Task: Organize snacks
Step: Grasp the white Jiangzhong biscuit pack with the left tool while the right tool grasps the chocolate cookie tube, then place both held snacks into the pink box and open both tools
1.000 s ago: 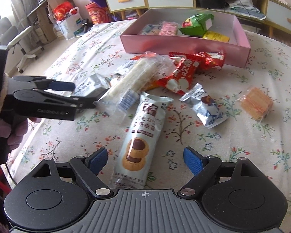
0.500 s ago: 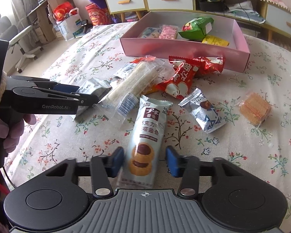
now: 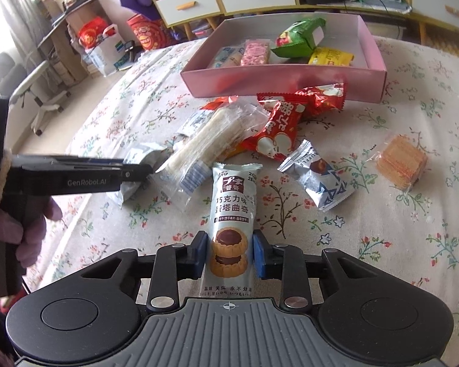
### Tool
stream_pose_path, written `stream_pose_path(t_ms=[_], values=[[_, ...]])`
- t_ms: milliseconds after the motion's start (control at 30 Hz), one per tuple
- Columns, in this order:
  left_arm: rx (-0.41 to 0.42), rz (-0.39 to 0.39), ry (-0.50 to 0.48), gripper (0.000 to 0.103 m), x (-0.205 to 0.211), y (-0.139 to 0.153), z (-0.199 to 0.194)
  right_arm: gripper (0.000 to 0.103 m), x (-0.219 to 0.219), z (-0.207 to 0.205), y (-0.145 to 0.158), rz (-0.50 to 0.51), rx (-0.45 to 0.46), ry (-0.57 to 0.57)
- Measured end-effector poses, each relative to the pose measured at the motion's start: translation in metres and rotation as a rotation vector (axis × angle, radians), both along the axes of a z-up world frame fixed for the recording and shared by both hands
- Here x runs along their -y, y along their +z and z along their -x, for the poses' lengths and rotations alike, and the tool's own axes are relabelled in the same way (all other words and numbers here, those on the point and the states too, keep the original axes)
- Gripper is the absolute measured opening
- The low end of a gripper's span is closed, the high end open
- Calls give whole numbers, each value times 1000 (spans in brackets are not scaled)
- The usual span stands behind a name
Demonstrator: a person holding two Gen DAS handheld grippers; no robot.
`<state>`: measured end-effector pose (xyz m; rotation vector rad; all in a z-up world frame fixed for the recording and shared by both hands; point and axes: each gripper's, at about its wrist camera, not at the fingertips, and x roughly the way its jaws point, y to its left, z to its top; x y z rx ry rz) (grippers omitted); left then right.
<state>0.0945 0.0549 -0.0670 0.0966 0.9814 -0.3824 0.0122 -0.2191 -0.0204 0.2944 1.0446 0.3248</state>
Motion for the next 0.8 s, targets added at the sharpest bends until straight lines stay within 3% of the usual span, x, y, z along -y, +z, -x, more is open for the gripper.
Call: stream_pose_path(t_ms=[367, 667, 800], values=[[-27, 58, 51, 44, -5, 8, -5, 30, 22, -12, 18, -128, -6, -67], [-17, 137, 98, 44, -2, 28, -12, 28, 49, -28, 32, -322, -44, -160], [-12, 170, 117, 44, 3, 34, -15, 28, 54, -37, 34, -332, -76, -199]])
